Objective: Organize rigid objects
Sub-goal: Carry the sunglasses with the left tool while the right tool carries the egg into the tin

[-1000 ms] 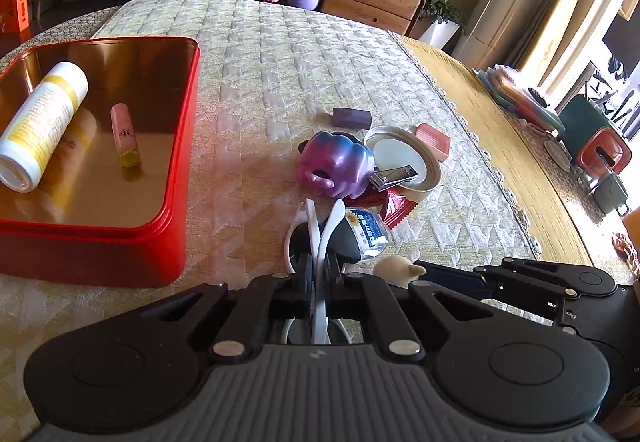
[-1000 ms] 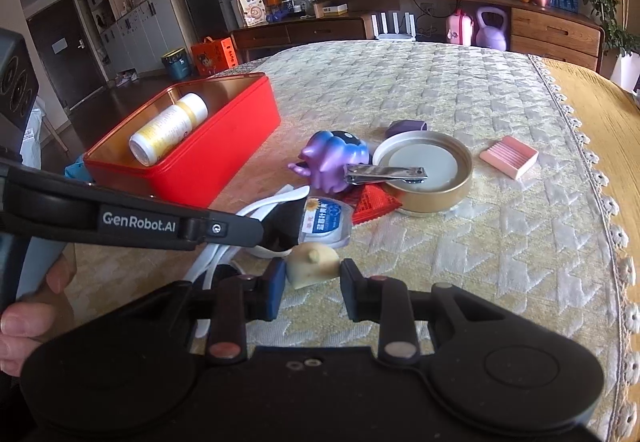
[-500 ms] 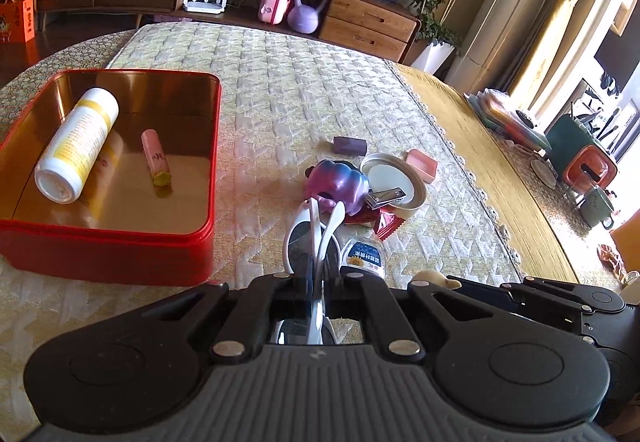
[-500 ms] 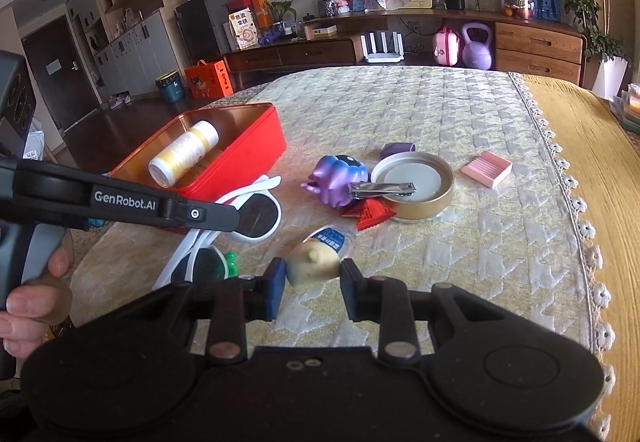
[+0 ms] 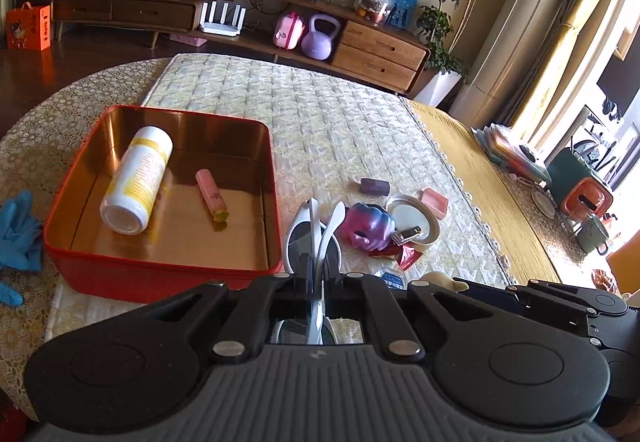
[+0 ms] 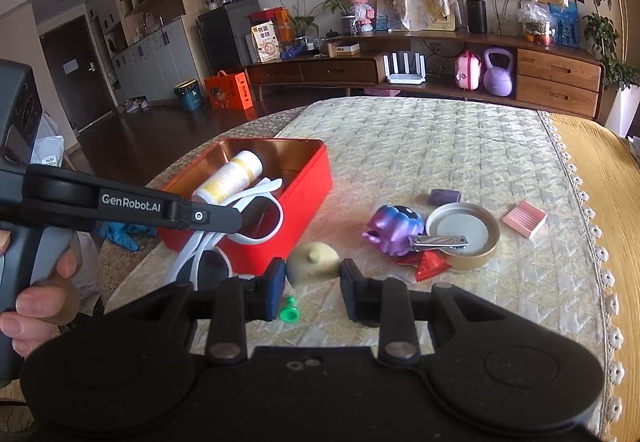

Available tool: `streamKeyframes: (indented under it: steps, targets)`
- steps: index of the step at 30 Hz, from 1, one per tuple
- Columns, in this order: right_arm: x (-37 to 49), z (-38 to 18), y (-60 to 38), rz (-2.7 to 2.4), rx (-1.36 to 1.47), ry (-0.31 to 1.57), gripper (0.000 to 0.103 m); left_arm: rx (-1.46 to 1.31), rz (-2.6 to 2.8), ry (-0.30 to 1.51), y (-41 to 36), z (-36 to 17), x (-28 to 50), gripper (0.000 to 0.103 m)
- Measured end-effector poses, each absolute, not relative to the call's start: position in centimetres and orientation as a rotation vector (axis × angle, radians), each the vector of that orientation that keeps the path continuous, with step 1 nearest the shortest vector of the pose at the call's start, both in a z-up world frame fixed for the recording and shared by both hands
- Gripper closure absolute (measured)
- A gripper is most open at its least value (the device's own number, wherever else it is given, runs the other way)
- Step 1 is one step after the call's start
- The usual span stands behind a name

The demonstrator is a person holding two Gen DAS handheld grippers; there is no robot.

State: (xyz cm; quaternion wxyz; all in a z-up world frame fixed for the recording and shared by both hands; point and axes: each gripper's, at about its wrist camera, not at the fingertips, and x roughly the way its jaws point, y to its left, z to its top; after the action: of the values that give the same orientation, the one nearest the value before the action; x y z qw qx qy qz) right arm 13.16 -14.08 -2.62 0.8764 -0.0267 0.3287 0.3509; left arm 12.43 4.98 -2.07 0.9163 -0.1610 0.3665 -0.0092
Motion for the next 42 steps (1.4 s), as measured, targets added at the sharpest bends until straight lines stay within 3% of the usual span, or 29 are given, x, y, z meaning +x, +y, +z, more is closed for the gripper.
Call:
streamKeyframes:
  steps: [25,42]
  targets:
    - [17.4,-3.1,-1.3,0.811,-0.182,0.725,0.074,-0.338,0.099,0.719,14.9,-1.7,19.2,0.098]
    - [19.9,-7.0,3.8,0.808,-0.318,0.804,0.074,-0.285,0.086,0.819,15.1,-5.8,25.1,0.098]
